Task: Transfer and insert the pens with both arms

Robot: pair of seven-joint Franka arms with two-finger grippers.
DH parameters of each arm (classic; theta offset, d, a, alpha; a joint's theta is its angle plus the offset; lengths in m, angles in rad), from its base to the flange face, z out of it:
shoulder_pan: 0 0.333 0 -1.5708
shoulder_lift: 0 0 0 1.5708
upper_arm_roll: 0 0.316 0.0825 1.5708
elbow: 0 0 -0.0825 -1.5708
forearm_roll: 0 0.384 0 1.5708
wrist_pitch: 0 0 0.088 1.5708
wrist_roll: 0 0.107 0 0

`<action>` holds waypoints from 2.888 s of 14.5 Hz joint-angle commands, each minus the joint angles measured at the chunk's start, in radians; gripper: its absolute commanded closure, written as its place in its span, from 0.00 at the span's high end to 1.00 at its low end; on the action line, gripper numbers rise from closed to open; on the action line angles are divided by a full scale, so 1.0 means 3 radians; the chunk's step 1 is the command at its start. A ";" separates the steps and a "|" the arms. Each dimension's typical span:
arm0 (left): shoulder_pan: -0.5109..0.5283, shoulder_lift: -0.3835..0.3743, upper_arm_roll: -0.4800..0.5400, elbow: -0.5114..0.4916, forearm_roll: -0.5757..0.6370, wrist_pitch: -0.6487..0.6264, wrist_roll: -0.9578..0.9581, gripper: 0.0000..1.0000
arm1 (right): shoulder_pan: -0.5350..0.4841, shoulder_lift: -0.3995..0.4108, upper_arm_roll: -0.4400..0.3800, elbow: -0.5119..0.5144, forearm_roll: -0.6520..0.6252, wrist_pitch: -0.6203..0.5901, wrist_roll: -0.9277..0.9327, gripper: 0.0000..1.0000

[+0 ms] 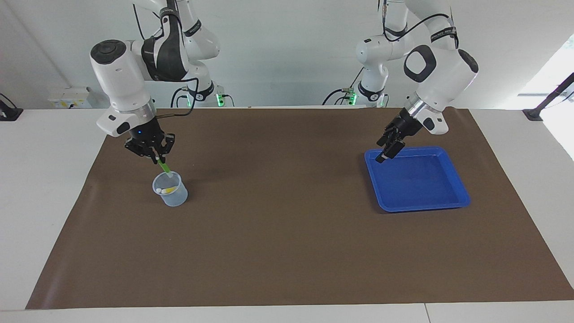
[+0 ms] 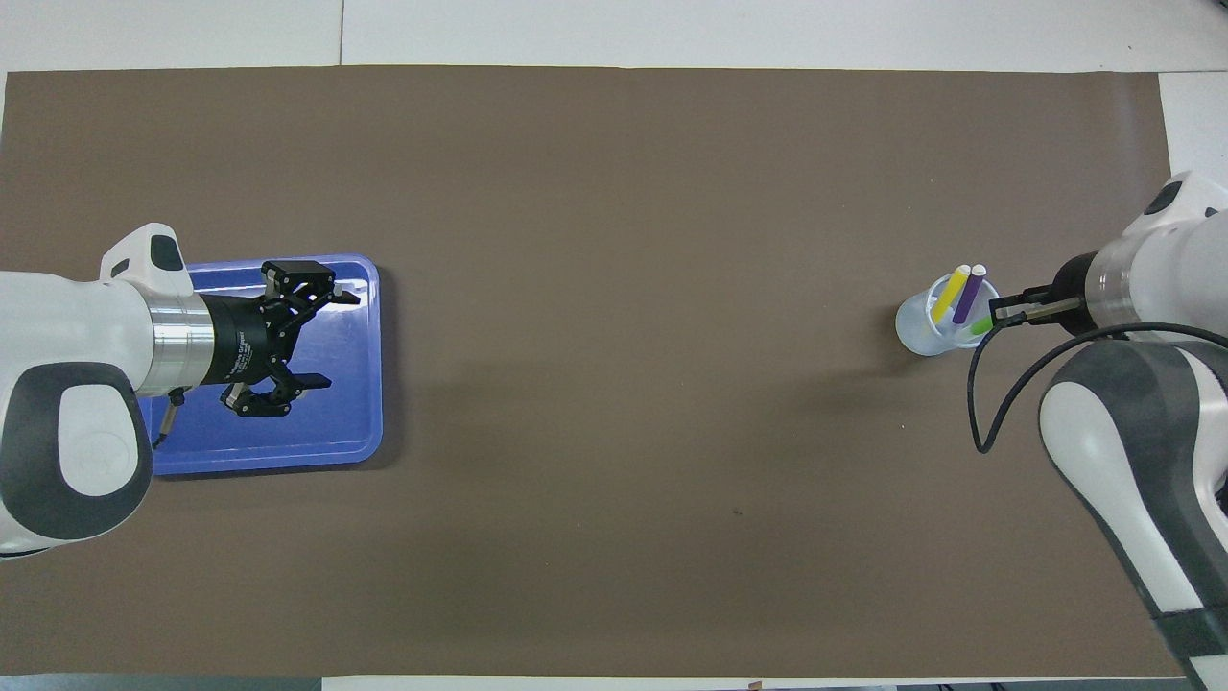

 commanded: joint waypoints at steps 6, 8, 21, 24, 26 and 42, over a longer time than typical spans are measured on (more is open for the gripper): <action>0.0307 0.0311 -0.0008 0.0536 0.1361 -0.0621 0.1834 1.00 | -0.0014 0.0011 -0.0058 -0.0465 0.0005 0.0724 -0.0085 0.00; 0.0359 0.0382 -0.0003 0.0751 0.1485 -0.0917 0.2304 1.00 | -0.0014 0.0073 -0.0063 -0.0490 0.0076 0.0800 -0.0080 0.00; 0.0400 0.0547 0.0002 0.2087 0.1613 -0.2402 0.2480 1.00 | -0.0014 0.0109 -0.0160 -0.0414 0.0246 0.0975 -0.0074 1.00; 0.0374 0.0429 -0.0003 0.2010 0.1608 -0.2412 0.2470 1.00 | -0.0019 0.0109 -0.0170 -0.0077 0.0220 0.0521 -0.0064 1.00; 0.0318 0.0408 0.0002 0.1964 0.1608 -0.2392 0.2460 1.00 | -0.0024 0.0129 -0.0181 0.0214 0.0179 0.0179 -0.0064 1.00; -0.0976 0.0470 0.1194 0.2179 0.1598 -0.2422 0.2403 1.00 | -0.0070 0.0134 -0.0135 0.1233 -0.0056 -0.1378 0.0232 1.00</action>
